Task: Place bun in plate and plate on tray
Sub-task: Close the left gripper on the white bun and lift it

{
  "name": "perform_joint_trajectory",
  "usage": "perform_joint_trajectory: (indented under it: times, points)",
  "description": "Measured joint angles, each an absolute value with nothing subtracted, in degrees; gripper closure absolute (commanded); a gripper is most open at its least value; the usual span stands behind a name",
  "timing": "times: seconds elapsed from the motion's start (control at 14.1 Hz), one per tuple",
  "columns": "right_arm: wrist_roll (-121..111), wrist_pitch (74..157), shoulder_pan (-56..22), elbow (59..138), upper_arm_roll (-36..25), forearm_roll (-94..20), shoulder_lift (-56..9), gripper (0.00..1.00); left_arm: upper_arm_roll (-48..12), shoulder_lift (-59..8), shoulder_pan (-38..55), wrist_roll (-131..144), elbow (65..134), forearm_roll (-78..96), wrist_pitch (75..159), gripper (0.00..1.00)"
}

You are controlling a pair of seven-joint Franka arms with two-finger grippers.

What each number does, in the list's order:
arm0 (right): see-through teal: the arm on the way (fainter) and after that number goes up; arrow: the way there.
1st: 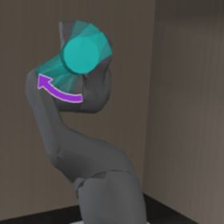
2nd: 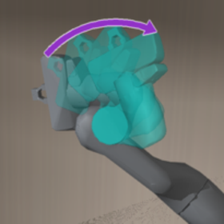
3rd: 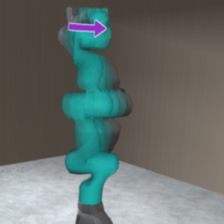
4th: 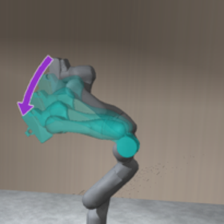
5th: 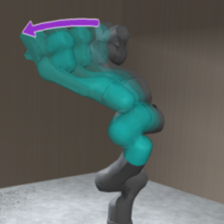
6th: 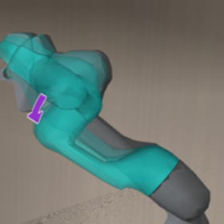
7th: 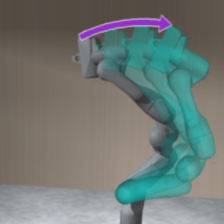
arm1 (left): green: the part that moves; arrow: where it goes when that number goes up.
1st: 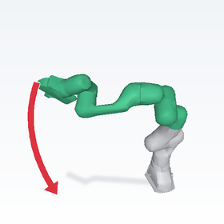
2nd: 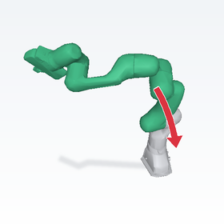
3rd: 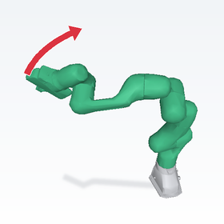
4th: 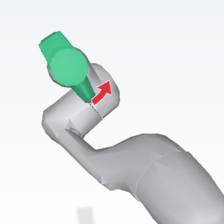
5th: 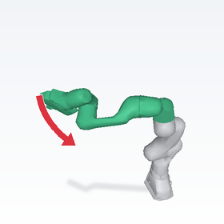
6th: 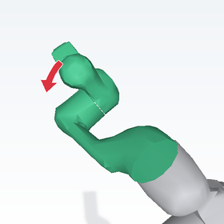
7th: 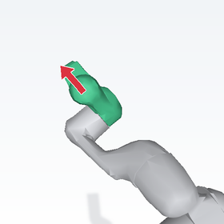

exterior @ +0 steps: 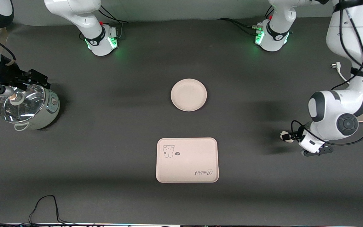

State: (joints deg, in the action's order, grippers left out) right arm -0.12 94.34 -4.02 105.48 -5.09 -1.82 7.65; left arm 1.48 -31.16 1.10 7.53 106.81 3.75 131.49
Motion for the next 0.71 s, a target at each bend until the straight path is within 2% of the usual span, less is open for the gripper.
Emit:
perform_joint_trajectory:
  times: [0.21,0.28,0.36,0.43,0.5,0.57,0.71]
  points:
    - [-0.1,94.3,-4.0,105.6,-5.1,-1.8,7.5,0.00,1.4,-33.7,1.1,7.5,106.9,5.0,134.6,0.02]
    - [-0.1,94.3,-4.0,105.6,-5.1,-1.8,7.5,0.00,1.4,-34.1,1.1,7.5,106.9,5.1,134.9,0.06]
    - [-0.1,94.3,-4.0,105.6,-5.1,-1.8,7.5,0.00,1.4,-34.3,1.1,7.5,106.9,5.2,135.0,0.28]
    - [-0.1,94.3,-4.0,105.6,-5.1,-1.8,7.5,0.00,1.4,-34.3,1.1,7.5,106.8,5.2,135.0,0.65]
    - [-0.1,94.3,-4.0,105.6,-5.1,-1.8,7.5,0.00,1.4,-34.3,1.1,7.5,106.8,5.2,135.0,0.83]
    - [-0.1,94.3,-4.0,105.6,-5.1,-1.8,7.5,0.00,1.4,-34.3,1.1,7.5,106.8,5.2,135.0,0.88]
    - [-0.1,94.3,-4.0,105.6,-5.1,-1.8,7.5,0.00,1.4,-34.3,1.1,7.5,106.8,5.2,135.0,0.87]
